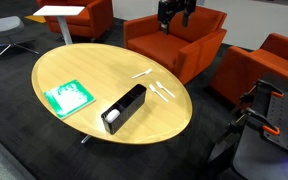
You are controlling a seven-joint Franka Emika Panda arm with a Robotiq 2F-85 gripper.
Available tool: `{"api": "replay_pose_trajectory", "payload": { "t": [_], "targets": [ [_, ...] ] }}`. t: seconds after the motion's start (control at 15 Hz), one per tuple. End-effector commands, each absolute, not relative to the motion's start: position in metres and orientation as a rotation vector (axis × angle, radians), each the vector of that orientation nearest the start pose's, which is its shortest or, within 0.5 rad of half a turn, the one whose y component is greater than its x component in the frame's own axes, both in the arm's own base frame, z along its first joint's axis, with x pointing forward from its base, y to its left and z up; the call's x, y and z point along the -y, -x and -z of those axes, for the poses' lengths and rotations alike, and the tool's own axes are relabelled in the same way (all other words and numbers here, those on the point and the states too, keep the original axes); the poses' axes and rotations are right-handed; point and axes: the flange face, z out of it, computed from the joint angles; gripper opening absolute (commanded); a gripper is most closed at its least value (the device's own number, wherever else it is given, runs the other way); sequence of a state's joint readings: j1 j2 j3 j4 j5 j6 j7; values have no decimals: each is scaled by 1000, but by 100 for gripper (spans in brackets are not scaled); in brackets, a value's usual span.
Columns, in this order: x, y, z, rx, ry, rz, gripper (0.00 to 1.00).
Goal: Put the plastic fork inside the black object.
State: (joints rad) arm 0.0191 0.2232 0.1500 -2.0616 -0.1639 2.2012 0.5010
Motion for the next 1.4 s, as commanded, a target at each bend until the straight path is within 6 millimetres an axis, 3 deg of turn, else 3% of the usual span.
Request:
{"api": "replay_pose_trajectory", "payload": {
  "t": [0.0,0.27,0.53,0.8,1.07,1.33],
  "targets": [
    [-90,-615,-276,-302,3208,-200,100],
    [-78,-640,-216,-284,3143,-316,100],
    [-62,-646,-167,-314,3097,-400,100],
    [-61,-638,-153,-329,3116,-394,100],
    [-65,-639,-155,-321,3119,-386,100],
    [-54,-652,-124,-339,3109,-432,100]
  ]
}}
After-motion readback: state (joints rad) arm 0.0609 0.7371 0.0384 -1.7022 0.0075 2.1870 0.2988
